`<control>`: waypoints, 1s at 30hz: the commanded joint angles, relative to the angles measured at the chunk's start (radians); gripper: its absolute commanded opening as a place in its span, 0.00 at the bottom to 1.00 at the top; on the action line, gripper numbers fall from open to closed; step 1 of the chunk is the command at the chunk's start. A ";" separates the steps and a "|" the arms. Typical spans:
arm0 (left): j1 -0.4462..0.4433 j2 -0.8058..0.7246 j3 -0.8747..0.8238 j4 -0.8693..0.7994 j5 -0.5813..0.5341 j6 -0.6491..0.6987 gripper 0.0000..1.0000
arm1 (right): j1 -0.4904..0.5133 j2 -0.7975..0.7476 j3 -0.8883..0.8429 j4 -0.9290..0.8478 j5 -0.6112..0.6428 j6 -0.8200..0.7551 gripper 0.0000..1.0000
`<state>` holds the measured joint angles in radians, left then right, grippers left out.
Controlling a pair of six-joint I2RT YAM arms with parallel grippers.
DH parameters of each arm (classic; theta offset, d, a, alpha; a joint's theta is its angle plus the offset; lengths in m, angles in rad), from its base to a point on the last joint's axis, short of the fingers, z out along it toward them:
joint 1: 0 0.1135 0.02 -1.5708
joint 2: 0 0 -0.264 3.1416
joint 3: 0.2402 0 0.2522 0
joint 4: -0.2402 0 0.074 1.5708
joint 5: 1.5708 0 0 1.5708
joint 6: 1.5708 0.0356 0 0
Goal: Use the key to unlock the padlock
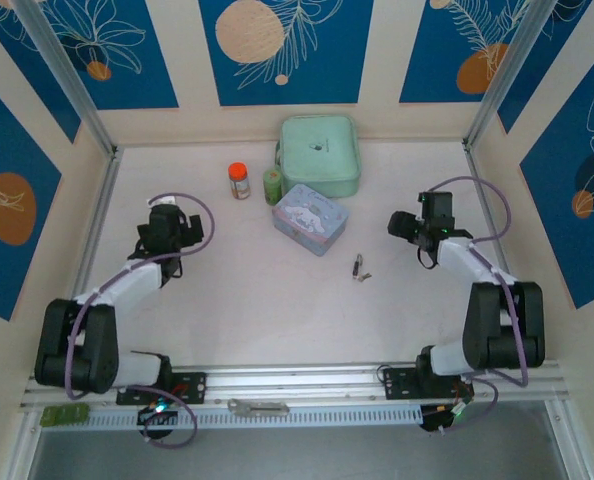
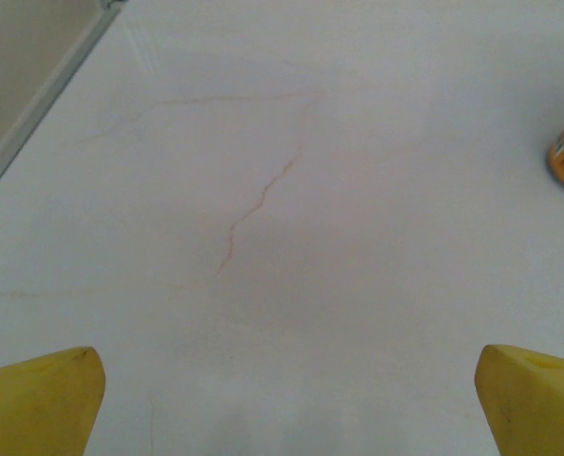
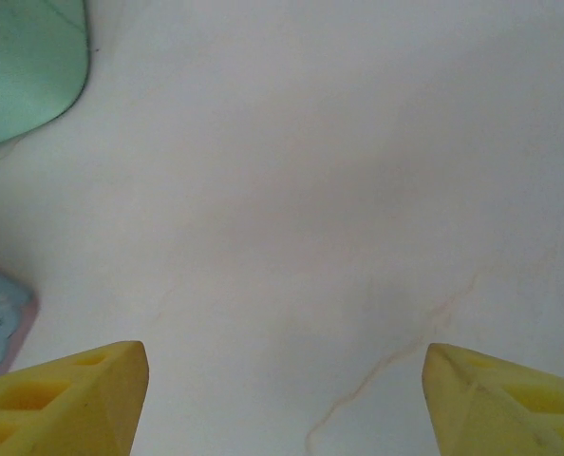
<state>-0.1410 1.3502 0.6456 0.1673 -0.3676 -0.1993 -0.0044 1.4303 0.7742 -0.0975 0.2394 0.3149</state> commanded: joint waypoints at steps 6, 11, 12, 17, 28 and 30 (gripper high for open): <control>0.012 0.058 -0.090 0.355 0.048 0.232 0.99 | -0.015 0.046 -0.183 0.548 -0.072 -0.160 0.76; 0.014 0.088 -0.204 0.552 0.137 0.256 0.99 | 0.006 0.064 -0.272 0.729 -0.118 -0.200 0.84; 0.014 0.122 -0.245 0.658 0.150 0.263 0.99 | 0.009 0.065 -0.296 0.774 -0.117 -0.204 0.94; 0.016 0.208 -0.318 0.856 0.153 0.253 0.99 | 0.018 0.090 -0.362 0.910 -0.072 -0.200 0.99; 0.024 0.222 -0.288 0.824 0.110 0.236 0.99 | 0.020 0.091 -0.365 0.921 -0.069 -0.201 0.99; 0.028 0.222 -0.288 0.822 0.110 0.232 0.99 | 0.020 0.091 -0.366 0.920 -0.071 -0.201 0.99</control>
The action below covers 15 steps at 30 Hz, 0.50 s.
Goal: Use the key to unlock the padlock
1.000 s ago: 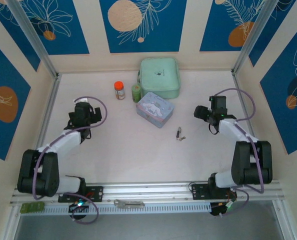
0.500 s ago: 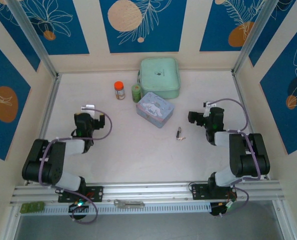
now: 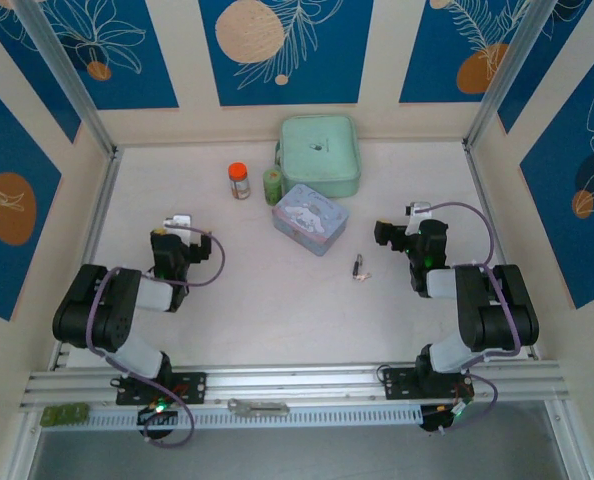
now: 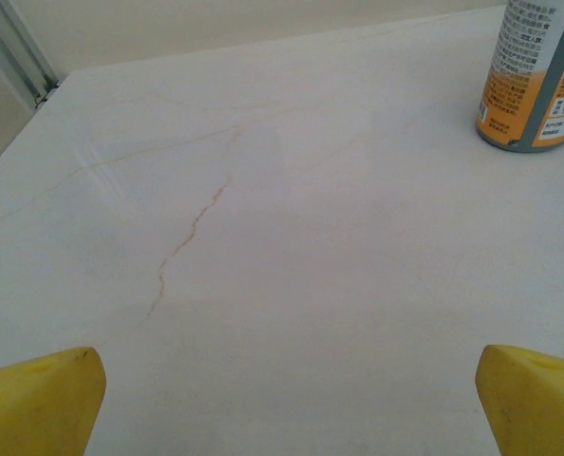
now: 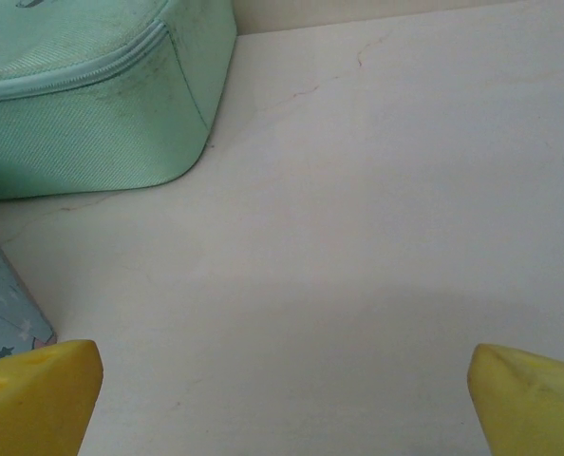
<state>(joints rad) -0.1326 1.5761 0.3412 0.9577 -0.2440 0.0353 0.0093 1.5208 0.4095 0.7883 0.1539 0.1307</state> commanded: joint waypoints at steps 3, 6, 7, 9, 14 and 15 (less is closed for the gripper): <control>0.023 -0.005 0.018 0.027 -0.012 -0.009 0.99 | 0.006 0.000 0.000 0.034 0.014 -0.017 0.99; 0.024 -0.006 0.018 0.027 -0.012 -0.010 0.99 | 0.006 0.000 -0.001 0.034 0.013 -0.017 0.99; 0.024 -0.005 0.018 0.027 -0.012 -0.011 0.99 | 0.006 -0.001 0.000 0.034 0.013 -0.017 0.99; 0.024 -0.007 0.018 0.027 -0.012 -0.011 0.99 | 0.006 -0.001 -0.001 0.033 0.013 -0.017 0.99; 0.025 -0.005 0.018 0.026 -0.011 -0.011 0.99 | 0.006 -0.001 0.000 0.034 0.013 -0.017 0.99; 0.026 -0.005 0.019 0.023 -0.011 -0.011 0.99 | 0.006 0.001 0.000 0.034 0.013 -0.017 0.99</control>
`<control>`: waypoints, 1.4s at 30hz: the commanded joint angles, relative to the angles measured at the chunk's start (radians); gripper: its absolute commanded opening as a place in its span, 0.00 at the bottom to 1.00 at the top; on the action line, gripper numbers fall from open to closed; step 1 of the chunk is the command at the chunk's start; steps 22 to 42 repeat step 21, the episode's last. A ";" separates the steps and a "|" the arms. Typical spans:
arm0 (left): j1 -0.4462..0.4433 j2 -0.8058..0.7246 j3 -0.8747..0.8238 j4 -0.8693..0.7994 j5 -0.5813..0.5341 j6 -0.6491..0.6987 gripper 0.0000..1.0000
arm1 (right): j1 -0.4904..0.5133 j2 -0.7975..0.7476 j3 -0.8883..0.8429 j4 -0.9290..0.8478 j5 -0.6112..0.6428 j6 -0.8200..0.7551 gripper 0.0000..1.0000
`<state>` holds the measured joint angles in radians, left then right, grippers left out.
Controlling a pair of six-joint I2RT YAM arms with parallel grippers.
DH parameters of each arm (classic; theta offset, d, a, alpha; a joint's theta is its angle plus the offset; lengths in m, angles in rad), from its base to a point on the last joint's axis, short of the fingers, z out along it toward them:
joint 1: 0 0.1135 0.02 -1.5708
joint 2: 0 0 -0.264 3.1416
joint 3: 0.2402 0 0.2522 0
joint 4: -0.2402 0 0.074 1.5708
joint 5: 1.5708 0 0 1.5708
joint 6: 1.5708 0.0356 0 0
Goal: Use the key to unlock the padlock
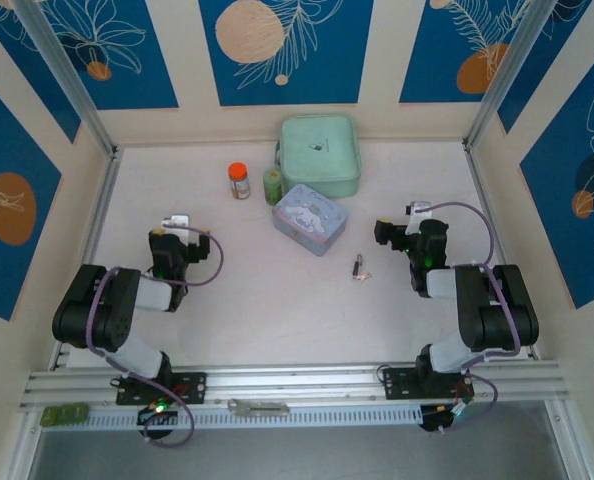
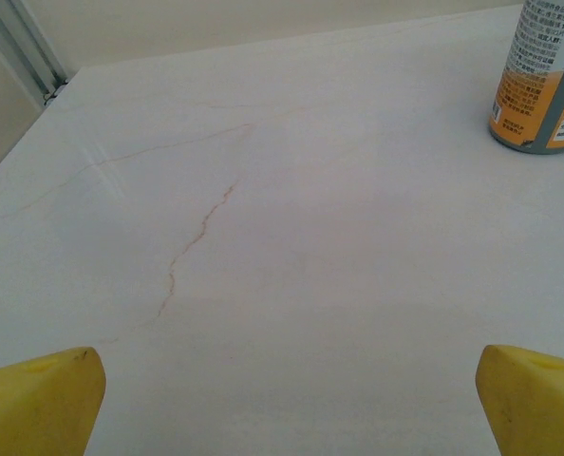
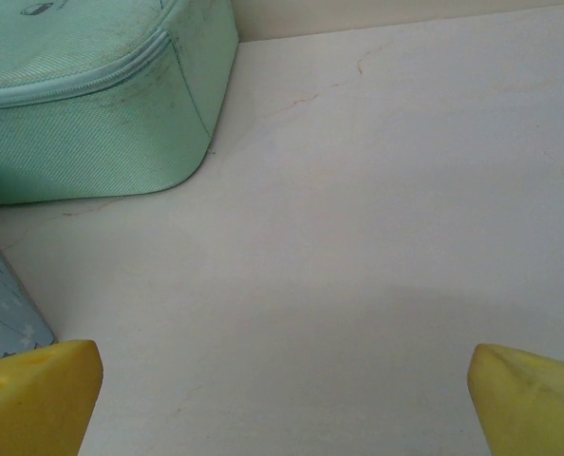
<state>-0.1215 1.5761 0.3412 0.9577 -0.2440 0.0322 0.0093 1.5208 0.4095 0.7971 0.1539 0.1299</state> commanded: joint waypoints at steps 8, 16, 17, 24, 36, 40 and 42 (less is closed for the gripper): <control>0.020 -0.004 0.027 0.010 -0.004 -0.014 0.99 | 0.006 0.001 0.000 0.025 0.013 -0.016 0.99; 0.022 -0.005 0.024 0.015 -0.001 -0.014 0.99 | -0.002 0.001 0.007 0.007 -0.014 -0.016 0.99; 0.022 -0.005 0.024 0.015 0.000 -0.014 0.99 | 0.002 0.002 0.006 0.016 -0.009 -0.019 0.99; 0.029 -0.007 0.022 0.015 0.017 -0.020 0.99 | 0.001 -0.001 0.004 0.014 -0.011 -0.019 0.99; 0.029 -0.007 0.022 0.015 0.017 -0.020 0.99 | 0.001 -0.001 0.004 0.014 -0.011 -0.019 0.99; 0.029 -0.007 0.022 0.015 0.017 -0.020 0.99 | 0.001 -0.001 0.004 0.014 -0.011 -0.019 0.99; 0.029 -0.007 0.022 0.015 0.017 -0.020 0.99 | 0.001 -0.001 0.004 0.014 -0.011 -0.019 0.99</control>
